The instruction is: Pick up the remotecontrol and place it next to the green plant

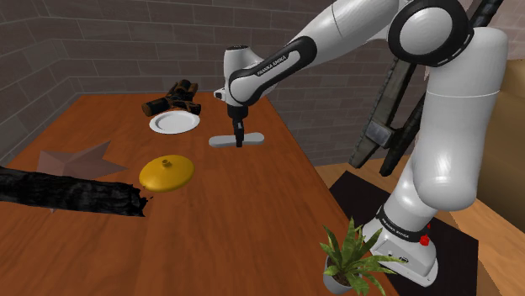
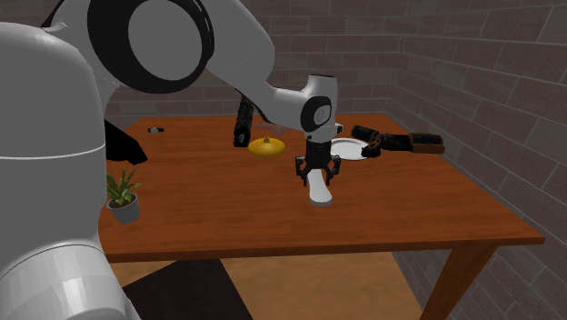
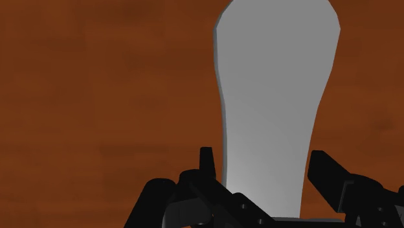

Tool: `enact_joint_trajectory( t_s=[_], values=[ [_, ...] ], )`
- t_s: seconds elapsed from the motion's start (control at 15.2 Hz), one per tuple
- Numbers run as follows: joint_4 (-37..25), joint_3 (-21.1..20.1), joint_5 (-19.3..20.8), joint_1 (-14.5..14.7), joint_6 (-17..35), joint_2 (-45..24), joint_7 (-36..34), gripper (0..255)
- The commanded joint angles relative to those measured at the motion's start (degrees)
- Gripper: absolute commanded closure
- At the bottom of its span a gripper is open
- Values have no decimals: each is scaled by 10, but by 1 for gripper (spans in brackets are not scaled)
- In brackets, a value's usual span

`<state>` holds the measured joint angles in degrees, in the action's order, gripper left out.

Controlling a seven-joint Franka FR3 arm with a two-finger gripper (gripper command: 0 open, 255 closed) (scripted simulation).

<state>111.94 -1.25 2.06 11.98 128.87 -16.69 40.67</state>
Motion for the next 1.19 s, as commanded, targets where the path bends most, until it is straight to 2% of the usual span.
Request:
enact_joint_trajectory(
  t_s=[0.0,0.13,1.12],
  values=[
    [0,0,0,0,0,0,0,255],
    [0,0,0,0,0,0,0,255],
    [-51,-1,-3,0,-102,51,4,255]
  ],
)
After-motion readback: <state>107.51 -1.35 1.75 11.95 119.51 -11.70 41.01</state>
